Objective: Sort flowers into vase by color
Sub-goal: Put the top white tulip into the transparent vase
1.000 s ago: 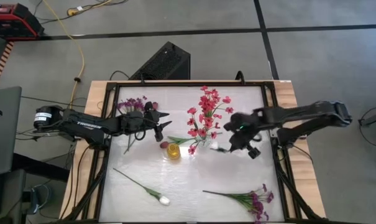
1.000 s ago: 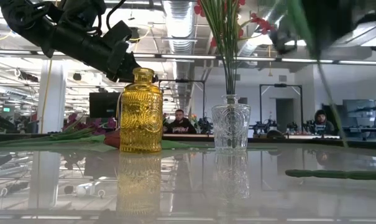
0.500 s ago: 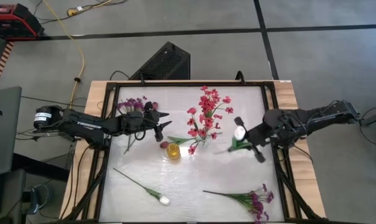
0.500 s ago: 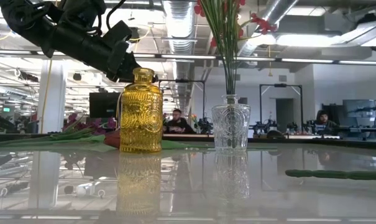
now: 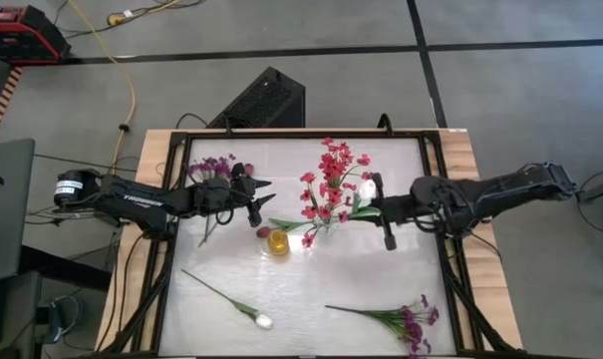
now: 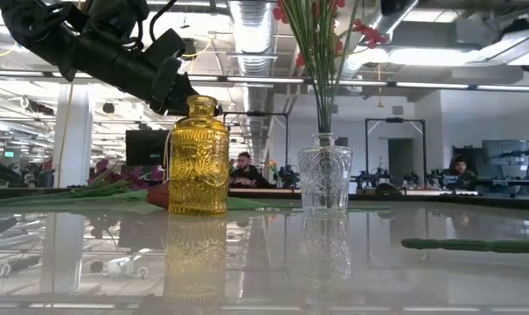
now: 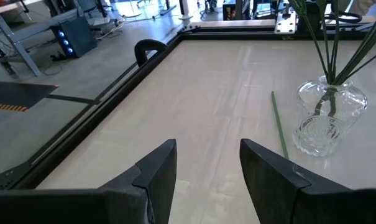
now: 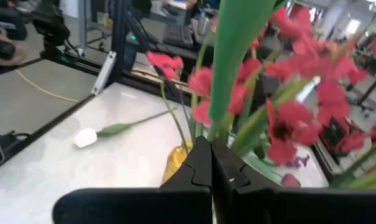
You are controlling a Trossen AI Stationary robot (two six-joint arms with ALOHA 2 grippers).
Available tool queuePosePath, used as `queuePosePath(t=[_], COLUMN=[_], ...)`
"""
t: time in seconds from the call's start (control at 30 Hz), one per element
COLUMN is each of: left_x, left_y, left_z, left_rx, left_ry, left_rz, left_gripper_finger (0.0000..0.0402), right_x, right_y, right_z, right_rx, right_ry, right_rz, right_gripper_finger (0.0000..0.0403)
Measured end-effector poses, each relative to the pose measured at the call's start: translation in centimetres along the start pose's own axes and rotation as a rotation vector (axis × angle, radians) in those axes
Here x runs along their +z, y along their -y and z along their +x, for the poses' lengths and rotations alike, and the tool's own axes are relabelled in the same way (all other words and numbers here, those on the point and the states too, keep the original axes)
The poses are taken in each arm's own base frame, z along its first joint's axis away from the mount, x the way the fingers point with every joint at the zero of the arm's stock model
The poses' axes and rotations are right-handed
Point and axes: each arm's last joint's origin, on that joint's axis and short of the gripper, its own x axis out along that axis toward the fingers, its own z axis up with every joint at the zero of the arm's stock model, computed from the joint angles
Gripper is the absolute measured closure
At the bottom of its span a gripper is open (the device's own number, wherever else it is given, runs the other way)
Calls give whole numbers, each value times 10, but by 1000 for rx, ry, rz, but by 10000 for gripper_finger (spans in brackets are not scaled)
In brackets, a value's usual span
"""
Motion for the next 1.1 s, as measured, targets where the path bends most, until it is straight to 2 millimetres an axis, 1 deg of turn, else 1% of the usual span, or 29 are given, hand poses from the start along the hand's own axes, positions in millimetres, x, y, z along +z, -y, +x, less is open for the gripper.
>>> queuePosePath(t=[0.53,0.9,1.0,1.1], left_x=[0,0,0,0], left_y=[0,0,0,0], left_z=[0,0,0,0], left_rx=[0,2,1,1], left_ry=[0,-1,0,0], left_rz=[1,1,2,2], left_gripper_finger=[235,235,235,235], right_x=[-20,-44,-48,-49], right_y=[8,4,3,3], right_z=[24,49,53,53], right_rx=[-32,-14,-9,-7], right_ry=[-109,-239,-257,-265], right_rz=[41,69,68,70], right_gripper_finger=[386,386,378,358])
